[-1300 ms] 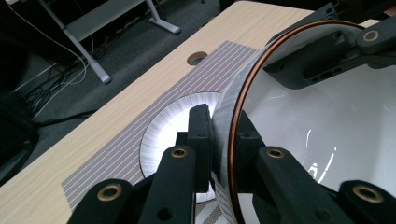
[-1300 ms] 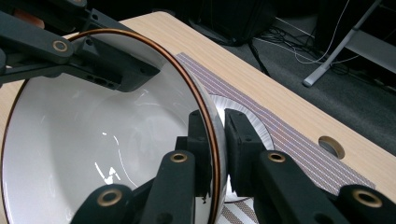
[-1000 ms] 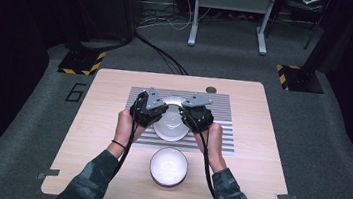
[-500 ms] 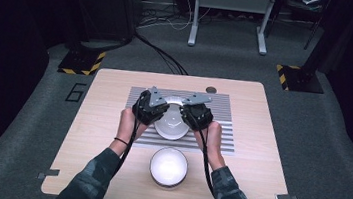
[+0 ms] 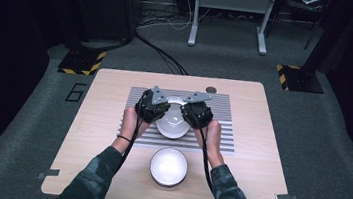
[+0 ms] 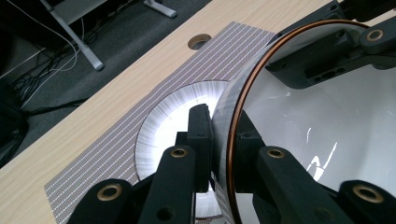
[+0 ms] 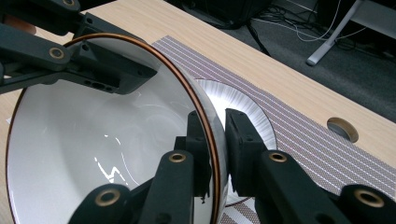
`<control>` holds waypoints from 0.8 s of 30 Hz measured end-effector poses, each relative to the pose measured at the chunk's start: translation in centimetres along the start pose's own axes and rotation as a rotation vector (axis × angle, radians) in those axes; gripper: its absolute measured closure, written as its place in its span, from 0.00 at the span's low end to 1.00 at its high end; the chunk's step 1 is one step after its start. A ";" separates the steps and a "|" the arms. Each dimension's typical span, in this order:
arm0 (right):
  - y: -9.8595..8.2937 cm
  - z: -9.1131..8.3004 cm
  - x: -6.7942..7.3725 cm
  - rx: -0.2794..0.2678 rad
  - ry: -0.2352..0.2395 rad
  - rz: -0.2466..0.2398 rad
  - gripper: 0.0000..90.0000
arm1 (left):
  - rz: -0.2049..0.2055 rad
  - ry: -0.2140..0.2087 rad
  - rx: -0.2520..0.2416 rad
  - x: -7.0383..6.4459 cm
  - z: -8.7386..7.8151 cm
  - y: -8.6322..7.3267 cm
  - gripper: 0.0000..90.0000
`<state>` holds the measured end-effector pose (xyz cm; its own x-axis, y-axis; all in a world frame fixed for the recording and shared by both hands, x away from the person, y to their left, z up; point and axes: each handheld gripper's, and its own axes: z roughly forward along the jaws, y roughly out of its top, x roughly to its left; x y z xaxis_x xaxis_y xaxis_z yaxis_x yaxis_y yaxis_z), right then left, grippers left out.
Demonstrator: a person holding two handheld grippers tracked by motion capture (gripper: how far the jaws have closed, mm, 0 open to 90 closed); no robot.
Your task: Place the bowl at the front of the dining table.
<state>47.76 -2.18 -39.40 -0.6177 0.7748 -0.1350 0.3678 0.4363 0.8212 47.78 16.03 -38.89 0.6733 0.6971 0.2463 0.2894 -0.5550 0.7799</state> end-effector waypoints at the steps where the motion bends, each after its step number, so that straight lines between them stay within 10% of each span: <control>1: 0.0 0.1 -0.1 0.004 0.000 0.000 0.89 | -0.002 -0.002 0.002 0.1 0.1 0.0 0.91; 24: -0.1 2.8 -1.2 0.050 0.000 0.024 0.89 | -0.015 -0.006 0.035 1.2 2.6 -0.5 0.91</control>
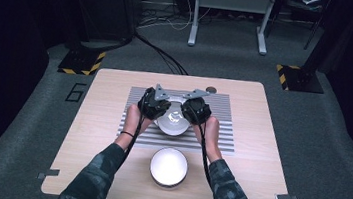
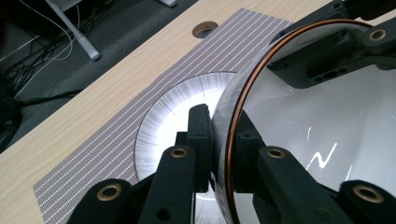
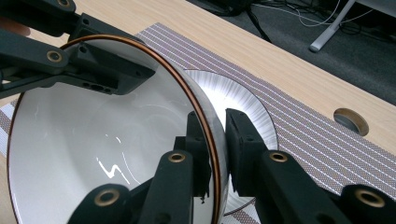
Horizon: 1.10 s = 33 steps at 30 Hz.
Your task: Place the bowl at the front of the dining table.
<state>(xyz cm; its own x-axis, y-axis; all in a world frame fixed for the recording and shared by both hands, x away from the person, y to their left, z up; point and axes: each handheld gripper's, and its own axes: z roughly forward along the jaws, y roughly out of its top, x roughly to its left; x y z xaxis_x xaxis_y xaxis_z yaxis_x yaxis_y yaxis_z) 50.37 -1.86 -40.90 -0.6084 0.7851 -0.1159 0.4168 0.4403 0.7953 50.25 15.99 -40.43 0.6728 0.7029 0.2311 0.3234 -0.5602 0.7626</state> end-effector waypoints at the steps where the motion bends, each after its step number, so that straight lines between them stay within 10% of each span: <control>1: 0.0 0.0 0.0 0.000 0.000 0.000 0.89 | 0.001 0.003 0.001 0.1 0.0 0.0 0.91; 33: 0.0 3.2 -1.0 0.051 0.007 0.067 0.89 | -0.023 -0.009 0.037 1.6 3.0 -0.5 0.91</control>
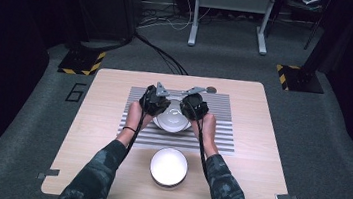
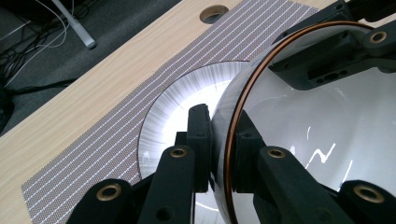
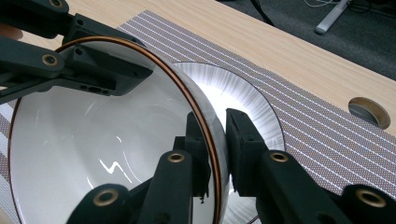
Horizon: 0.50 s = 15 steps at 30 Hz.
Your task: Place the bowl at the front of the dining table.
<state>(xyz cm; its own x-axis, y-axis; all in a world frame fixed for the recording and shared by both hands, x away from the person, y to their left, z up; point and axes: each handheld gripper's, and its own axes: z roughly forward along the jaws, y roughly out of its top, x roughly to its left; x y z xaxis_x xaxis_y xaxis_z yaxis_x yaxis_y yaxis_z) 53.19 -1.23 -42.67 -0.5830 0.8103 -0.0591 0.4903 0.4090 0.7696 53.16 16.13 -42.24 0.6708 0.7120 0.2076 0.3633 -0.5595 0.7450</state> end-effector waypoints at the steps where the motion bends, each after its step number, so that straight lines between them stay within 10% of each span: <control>1: 0.0 0.1 0.0 -0.001 0.000 0.004 0.89 | 0.003 -0.002 0.003 0.1 0.1 0.1 0.91; 15: 0.0 1.7 -0.7 0.028 0.005 0.028 0.88 | -0.010 -0.005 0.040 0.8 1.7 -0.1 0.90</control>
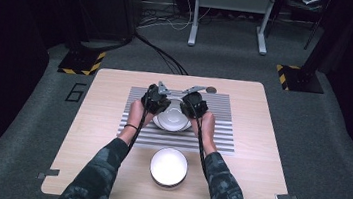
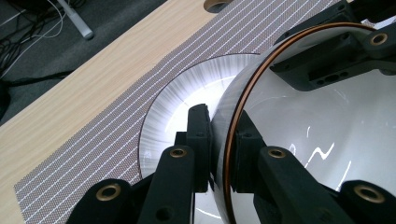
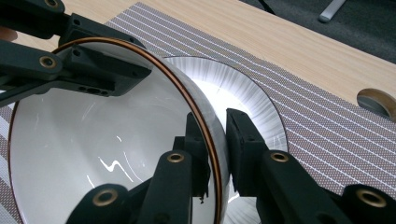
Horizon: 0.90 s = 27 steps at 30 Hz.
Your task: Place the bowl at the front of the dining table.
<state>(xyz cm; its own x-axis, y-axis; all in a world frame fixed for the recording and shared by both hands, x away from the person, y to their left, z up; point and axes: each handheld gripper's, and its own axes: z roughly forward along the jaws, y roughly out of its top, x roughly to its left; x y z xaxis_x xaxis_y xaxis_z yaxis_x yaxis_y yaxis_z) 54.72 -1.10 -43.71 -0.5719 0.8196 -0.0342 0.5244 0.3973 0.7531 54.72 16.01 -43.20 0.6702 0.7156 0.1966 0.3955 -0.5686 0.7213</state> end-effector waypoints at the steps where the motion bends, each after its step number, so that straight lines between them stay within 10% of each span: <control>1: 0.0 0.2 0.0 0.005 0.000 0.006 0.88 | -0.002 0.001 0.004 0.0 0.0 0.0 0.90; 27: -0.7 2.5 -0.4 0.036 -0.003 0.044 0.88 | -0.022 -0.004 0.052 0.6 2.2 -0.6 0.90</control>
<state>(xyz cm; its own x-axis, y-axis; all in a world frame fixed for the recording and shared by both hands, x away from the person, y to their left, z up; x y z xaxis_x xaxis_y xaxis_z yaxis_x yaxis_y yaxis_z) 56.14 -0.73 -45.86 -0.5460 0.8378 -0.0033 0.5717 0.3755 0.7295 56.28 15.85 -45.01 0.6634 0.7268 0.1779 0.4427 -0.5730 0.6897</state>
